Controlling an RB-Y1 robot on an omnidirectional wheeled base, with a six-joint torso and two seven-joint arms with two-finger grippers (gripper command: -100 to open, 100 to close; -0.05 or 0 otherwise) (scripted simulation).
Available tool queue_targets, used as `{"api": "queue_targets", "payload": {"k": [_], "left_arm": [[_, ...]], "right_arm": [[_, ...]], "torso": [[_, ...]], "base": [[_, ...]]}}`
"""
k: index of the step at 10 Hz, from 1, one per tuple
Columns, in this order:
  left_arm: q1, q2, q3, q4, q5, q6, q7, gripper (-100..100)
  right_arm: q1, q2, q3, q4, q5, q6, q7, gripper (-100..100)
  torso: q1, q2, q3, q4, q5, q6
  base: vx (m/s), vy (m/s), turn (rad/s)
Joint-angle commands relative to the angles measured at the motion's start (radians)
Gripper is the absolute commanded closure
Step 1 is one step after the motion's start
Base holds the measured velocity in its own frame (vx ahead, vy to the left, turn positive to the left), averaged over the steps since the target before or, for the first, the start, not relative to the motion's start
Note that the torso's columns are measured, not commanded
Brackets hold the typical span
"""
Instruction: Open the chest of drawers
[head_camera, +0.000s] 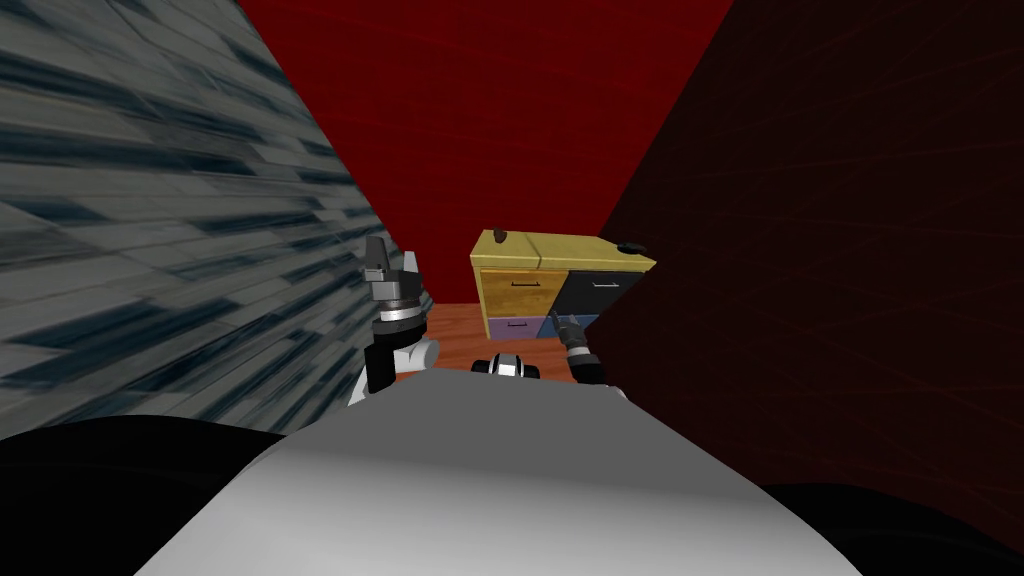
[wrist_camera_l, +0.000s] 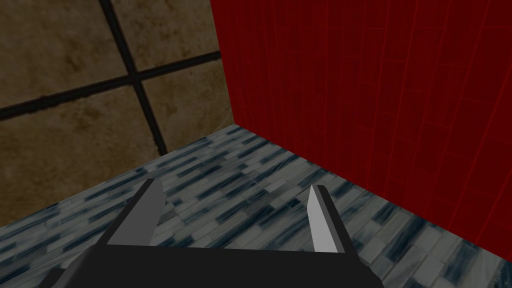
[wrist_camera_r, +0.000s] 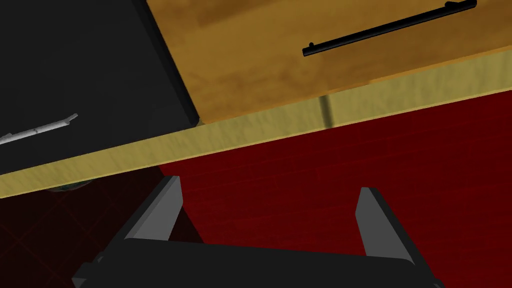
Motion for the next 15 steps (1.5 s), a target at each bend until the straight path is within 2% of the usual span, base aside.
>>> {"api": "queue_targets", "payload": {"k": [1,2,4,5,7,8,10,11,13,14,15], "left_arm": [[0.0,0.0,0.0,0.0,0.0,0.0,0.0,0],[0.0,0.0,0.0,0.0,0.0,0.0,0.0,0],[0.0,0.0,0.0,0.0,0.0,0.0,0.0,0],[0.0,0.0,0.0,0.0,0.0,0.0,0.0,0],[0.0,0.0,0.0,0.0,0.0,0.0,0.0,0],[0.0,0.0,0.0,0.0,0.0,0.0,0.0,0],[0.0,0.0,0.0,0.0,0.0,0.0,0.0,0],[0.0,0.0,0.0,0.0,0.0,0.0,0.0,0],[0.0,0.0,0.0,0.0,0.0,0.0,0.0,0],[0.0,0.0,0.0,0.0,0.0,0.0,0.0,0],[0.0,0.0,0.0,0.0,0.0,0.0,0.0,0]], "right_arm": [[0.006,0.002,0.005,0.003,0.065,0.016,0.01,-100],[0.018,0.001,0.019,0.005,0.103,0.05,0.026,-100],[0.018,0.001,0.019,0.005,0.149,0.05,0.026,-100],[0.029,0.001,0.032,0.008,0.185,0.084,0.042,-100],[0.029,0.001,0.032,0.008,0.232,0.084,0.042,-100],[0.039,0.001,0.045,0.013,0.268,0.119,0.057,-100],[0.039,0.001,0.045,0.013,0.316,0.119,0.057,-100],[0.048,0.002,0.057,0.02,0.353,0.154,0.071,-100],[0.048,0.002,0.057,0.02,0.4,0.154,0.071,-100],[0.055,0.002,0.069,0.029,0.437,0.189,0.083,-100],[0.055,0.002,0.069,0.029,0.47,0.189,0.083,-100]], "torso": [[0.0,0.0,0.0,0.0,0.0,0.0],[-0.001,0.0,0.0,0.0,0.0,0.0],[0.0,0.0,0.0,0.0,0.0,0.0],[-0.001,0.0,0.0,0.0,0.0,0.0],[0.0,0.0,0.0,0.0,0.0,0.0],[-0.001,0.0,0.0,0.0,0.0,0.0],[0.0,0.0,0.0,0.0,0.0,0.0],[-0.001,0.0,0.0,0.0,0.0,0.0],[0.0,0.0,0.0,0.0,0.0,0.0],[-0.001,0.0,0.0,0.0,0.0,0.0],[0.0,0.0,0.0,0.0,0.0,0.0]], "base": [[0.009,0.006,-0.008],[0.016,0.018,0.08],[0.012,0.013,0.018],[0.014,0.018,0.072],[0.014,0.013,0.026],[0.018,0.021,0.094],[0.015,0.014,0.017],[0.021,0.022,0.098],[0.017,0.016,0.015],[0.023,0.018,0.081],[0.026,0.022,0.054]]}}
